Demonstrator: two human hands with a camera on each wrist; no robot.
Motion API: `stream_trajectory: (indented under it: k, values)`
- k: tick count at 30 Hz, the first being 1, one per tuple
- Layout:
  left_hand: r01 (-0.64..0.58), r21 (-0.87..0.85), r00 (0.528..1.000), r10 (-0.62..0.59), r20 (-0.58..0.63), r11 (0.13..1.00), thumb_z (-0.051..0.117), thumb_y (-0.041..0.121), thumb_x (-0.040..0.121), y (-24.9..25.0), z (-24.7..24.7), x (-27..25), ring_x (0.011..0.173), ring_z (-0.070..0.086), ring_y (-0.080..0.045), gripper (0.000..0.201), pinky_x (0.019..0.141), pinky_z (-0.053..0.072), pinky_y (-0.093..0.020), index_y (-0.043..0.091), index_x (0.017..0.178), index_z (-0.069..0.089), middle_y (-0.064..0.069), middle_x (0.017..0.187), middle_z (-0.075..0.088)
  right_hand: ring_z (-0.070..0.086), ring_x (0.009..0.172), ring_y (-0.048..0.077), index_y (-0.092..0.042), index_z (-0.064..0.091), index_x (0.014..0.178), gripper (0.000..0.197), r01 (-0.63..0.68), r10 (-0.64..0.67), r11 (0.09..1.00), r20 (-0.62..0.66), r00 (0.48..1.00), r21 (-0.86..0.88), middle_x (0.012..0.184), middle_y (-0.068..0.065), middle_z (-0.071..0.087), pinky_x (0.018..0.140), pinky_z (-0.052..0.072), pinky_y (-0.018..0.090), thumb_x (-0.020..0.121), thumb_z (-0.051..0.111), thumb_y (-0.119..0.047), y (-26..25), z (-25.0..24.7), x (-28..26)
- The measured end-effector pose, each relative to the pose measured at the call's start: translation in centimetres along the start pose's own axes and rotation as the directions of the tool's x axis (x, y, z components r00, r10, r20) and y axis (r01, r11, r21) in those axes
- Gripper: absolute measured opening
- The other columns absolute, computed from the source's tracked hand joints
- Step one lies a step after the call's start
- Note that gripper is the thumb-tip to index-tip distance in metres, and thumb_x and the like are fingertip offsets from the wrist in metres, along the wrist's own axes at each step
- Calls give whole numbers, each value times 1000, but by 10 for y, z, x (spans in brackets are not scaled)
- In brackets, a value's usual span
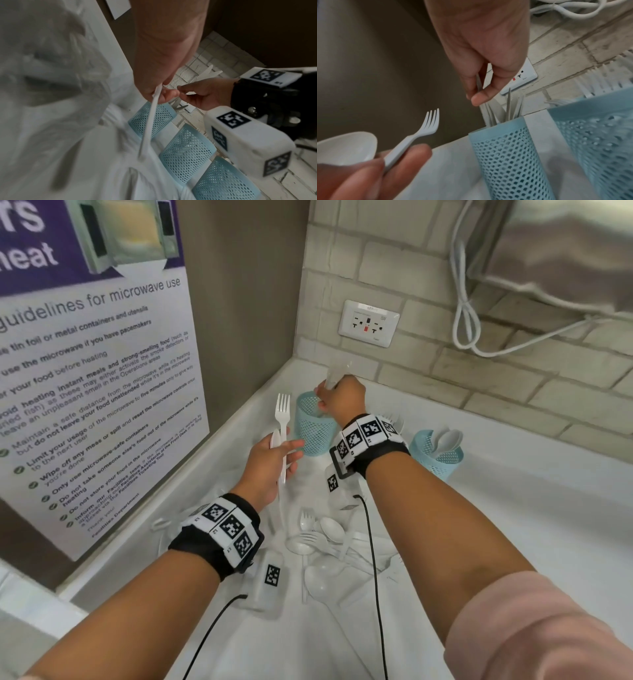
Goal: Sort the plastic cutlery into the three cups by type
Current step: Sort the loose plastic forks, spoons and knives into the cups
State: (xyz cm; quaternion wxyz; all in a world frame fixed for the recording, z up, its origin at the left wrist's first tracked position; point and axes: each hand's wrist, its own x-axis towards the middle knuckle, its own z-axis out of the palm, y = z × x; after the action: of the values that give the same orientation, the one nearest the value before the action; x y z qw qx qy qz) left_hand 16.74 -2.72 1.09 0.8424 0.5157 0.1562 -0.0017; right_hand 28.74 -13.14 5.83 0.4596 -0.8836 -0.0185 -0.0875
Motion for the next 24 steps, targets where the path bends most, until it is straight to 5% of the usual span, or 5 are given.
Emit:
stream_trajectory:
  k: [5, 8, 16, 20, 24]
  values:
    - [22, 8, 1000, -22, -19, 1000, 62, 5, 87, 1, 0, 1, 74, 59, -10, 30, 56, 43, -20, 17, 114, 57, 0, 88, 65, 56, 55, 10, -9, 61, 77, 12, -47, 56, 994, 91, 994, -101, 70, 4, 61, 45, 42, 10, 86, 62, -16, 6, -5, 5]
    - [30, 20, 1000, -30, -2, 999, 59, 6, 88, 1, -1, 0, 74, 58, -10, 18, 59, 42, -21, 21, 98, 60, 1, 87, 65, 51, 48, 2, -7, 59, 102, 20, -54, 54, 999, 56, 997, -5, 71, 0, 57, 40, 37, 4, 84, 65, -13, 7, -6, 3]
    - [51, 80, 998, -54, 38, 995, 51, 6, 92, -3, 0, -2, 66, 48, -10, 15, 54, 34, -21, 19, 94, 58, -3, 93, 63, 61, 100, 30, -8, 48, 131, 46, 69, -69, 998, -90, 994, 5, 124, 19, 52, 92, 49, 35, 87, 61, -17, 1, -7, -8]
    - [96, 56, 987, -102, 123, 994, 43, 14, 99, -3, 6, -2, 54, 41, -7, 19, 39, 31, -13, 13, 113, 56, -4, 90, 64, 58, 96, 20, -10, 63, 112, 27, 245, -259, 965, -177, 949, -97, 113, 14, 57, 80, 44, 26, 92, 55, -27, 3, -13, -29]
    - [181, 44, 945, -186, 267, 982, 40, 18, 99, -2, 16, -6, 45, 41, -3, 20, 37, 28, -12, 13, 103, 59, -4, 90, 63, 54, 81, 13, -11, 68, 101, 34, 151, -154, 988, -134, 979, -29, 95, 6, 65, 74, 38, 22, 92, 53, -40, 11, -40, -37]
